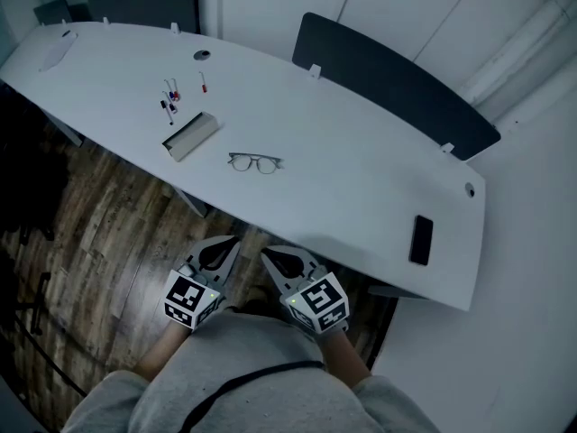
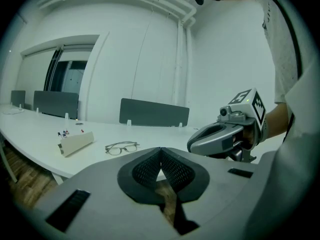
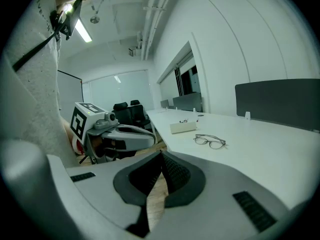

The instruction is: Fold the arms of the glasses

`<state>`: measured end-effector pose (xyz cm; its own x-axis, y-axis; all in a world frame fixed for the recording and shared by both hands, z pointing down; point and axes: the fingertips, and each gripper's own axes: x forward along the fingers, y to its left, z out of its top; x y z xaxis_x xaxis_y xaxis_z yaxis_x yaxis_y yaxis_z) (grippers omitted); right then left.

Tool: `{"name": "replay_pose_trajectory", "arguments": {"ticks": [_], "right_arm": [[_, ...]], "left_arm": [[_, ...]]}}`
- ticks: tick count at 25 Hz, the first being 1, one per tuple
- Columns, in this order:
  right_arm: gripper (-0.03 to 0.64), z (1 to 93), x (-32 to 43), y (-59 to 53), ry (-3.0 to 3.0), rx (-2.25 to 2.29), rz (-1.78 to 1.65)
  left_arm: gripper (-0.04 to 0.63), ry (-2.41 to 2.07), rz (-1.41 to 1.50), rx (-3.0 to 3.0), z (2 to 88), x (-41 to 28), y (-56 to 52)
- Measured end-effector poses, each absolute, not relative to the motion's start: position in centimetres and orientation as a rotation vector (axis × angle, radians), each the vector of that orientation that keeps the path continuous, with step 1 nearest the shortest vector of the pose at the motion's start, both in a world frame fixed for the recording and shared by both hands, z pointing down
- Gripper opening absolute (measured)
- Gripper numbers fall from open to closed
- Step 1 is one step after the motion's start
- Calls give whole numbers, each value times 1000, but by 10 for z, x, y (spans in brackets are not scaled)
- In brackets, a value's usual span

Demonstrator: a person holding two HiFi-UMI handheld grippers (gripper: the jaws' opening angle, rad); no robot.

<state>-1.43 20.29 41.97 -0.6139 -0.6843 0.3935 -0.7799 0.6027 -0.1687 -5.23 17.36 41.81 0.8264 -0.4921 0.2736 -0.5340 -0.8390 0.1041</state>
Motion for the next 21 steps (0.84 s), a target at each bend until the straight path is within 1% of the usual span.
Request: {"name": "replay_pose_trajectory", "arguments": {"ticks": [12,21], "right_arm": [[20,416,-43,239,-2541,1242,483],[20,410,-56,266,-2549,1320,513]], "left_arm": [[15,-750,390,2802,416,-84,210],[15,-728,360,2824,418,-101,234]]}}
